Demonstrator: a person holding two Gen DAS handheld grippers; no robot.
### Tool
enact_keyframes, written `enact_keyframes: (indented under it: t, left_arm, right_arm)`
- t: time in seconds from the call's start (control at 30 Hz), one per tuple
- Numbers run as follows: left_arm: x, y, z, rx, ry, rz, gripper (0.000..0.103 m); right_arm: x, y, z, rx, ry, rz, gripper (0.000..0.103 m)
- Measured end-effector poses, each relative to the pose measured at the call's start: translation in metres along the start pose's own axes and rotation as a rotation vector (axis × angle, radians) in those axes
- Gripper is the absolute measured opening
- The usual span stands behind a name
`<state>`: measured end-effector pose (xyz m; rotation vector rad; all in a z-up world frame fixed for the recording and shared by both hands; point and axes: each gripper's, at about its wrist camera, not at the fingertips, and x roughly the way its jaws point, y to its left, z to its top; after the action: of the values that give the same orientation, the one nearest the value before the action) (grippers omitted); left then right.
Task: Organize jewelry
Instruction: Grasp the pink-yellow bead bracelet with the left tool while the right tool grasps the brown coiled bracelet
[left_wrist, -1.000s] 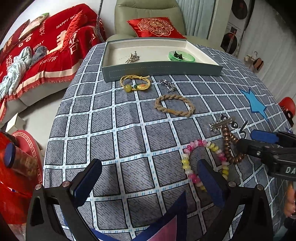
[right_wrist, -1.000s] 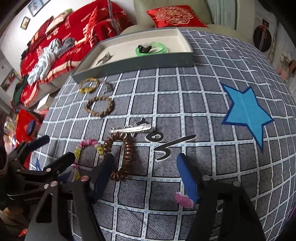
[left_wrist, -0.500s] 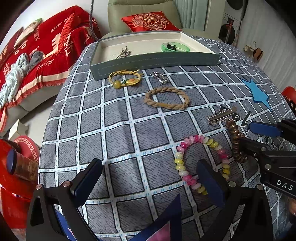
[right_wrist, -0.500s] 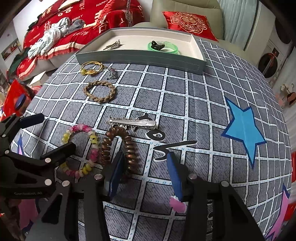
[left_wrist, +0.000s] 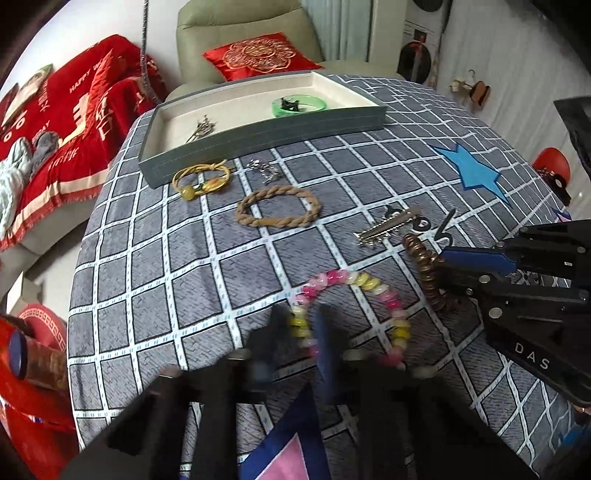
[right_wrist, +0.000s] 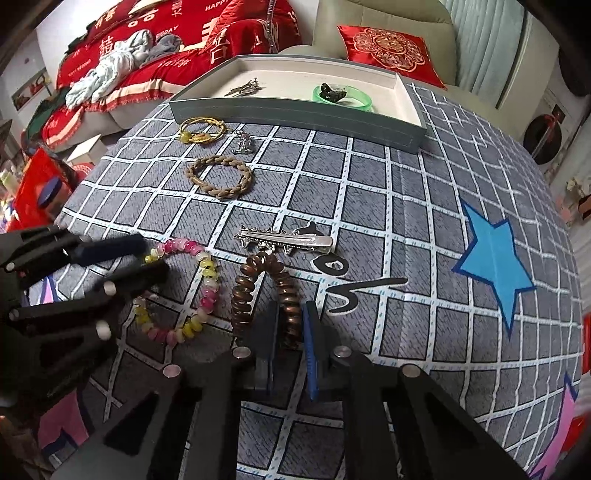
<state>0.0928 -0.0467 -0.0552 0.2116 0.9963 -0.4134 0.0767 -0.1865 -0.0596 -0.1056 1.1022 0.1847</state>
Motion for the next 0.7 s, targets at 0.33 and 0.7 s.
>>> enact_keyframes:
  t: [0.33, 0.7]
  left_arm:
    - [-0.015, 0.021, -0.005, -0.127, -0.04, -0.119, 0.026]
    - [-0.037, 0.036, 0.006, -0.171, -0.103, -0.143, 0.026]
  right_arm:
    - [-0.015, -0.02, -0.004, 0.099, -0.03, 0.034, 0.014]
    - [-0.03, -0.032, 0.001, 0.156, -0.073, 0.063, 0.014]
